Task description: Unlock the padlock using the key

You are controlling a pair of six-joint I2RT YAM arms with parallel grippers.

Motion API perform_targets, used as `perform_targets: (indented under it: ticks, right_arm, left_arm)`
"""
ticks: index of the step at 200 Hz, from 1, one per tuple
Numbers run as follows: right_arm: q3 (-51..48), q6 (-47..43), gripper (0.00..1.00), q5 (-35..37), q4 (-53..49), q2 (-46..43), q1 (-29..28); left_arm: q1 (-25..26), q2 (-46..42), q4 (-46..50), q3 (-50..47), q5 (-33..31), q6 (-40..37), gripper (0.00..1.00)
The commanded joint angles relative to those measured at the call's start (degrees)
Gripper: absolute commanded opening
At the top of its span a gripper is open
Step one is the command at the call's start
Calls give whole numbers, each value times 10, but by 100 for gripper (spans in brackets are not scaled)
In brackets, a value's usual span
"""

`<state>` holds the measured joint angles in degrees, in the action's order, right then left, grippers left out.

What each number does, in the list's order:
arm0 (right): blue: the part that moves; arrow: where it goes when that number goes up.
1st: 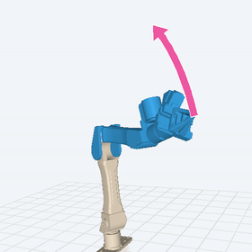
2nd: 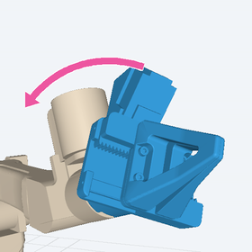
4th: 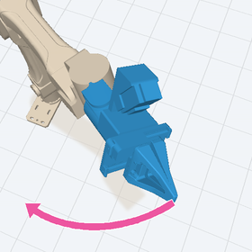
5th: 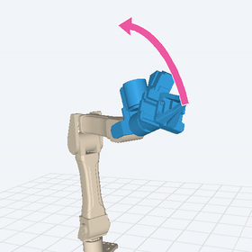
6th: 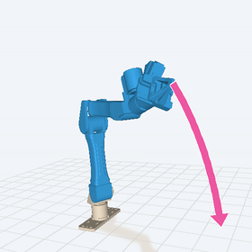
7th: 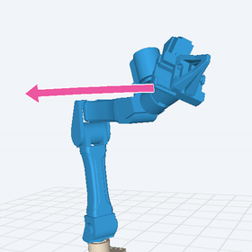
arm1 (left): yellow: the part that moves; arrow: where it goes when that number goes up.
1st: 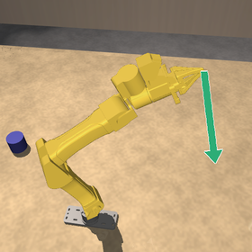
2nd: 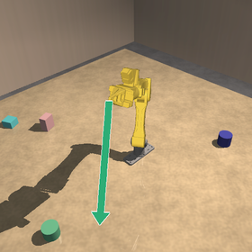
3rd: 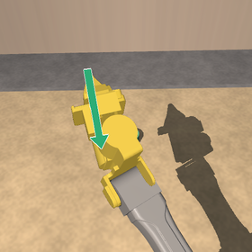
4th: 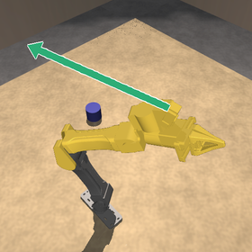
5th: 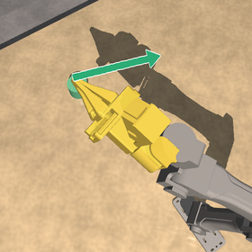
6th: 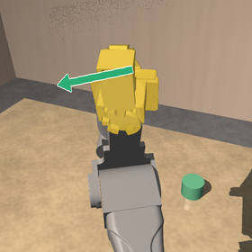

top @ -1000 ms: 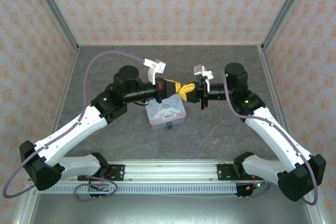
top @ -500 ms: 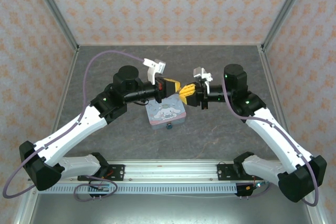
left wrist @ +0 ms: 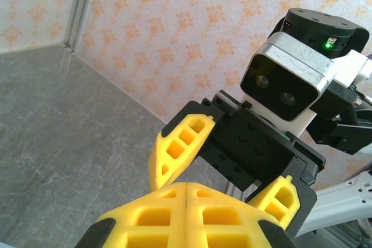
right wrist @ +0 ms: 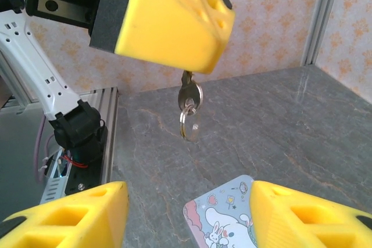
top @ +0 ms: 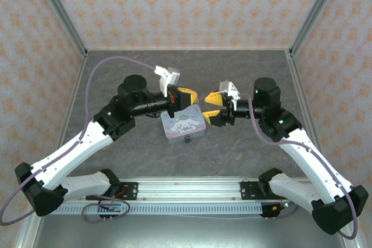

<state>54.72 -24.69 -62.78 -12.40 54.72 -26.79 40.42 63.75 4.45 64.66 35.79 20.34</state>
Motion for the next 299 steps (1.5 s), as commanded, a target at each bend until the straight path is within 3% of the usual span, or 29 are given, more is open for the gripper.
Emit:
perform_targets:
  ticks: [1,61,170,229,273,299]
  right_arm:
    - [11,5,57,-14,45,11,1]
    - [35,19,52,-36,65,48,-29]
    - [46,40,43,-48,88,50,-32]
    - [49,45,24,-52,87,60,-38]
    - [50,28,2,-39,55,60,-38]
    - [45,22,0,-27,36,56,-38]
  left_arm:
    - [3,-4,-5,-3,20,-31,0]
    - [2,6,2,2,22,-39,0]
    - [3,10,13,0,19,-45,0]
    - [2,13,12,-1,15,-44,0]
    - [3,7,14,-3,5,-45,0]
    - [2,2,14,-7,-9,-46,0]
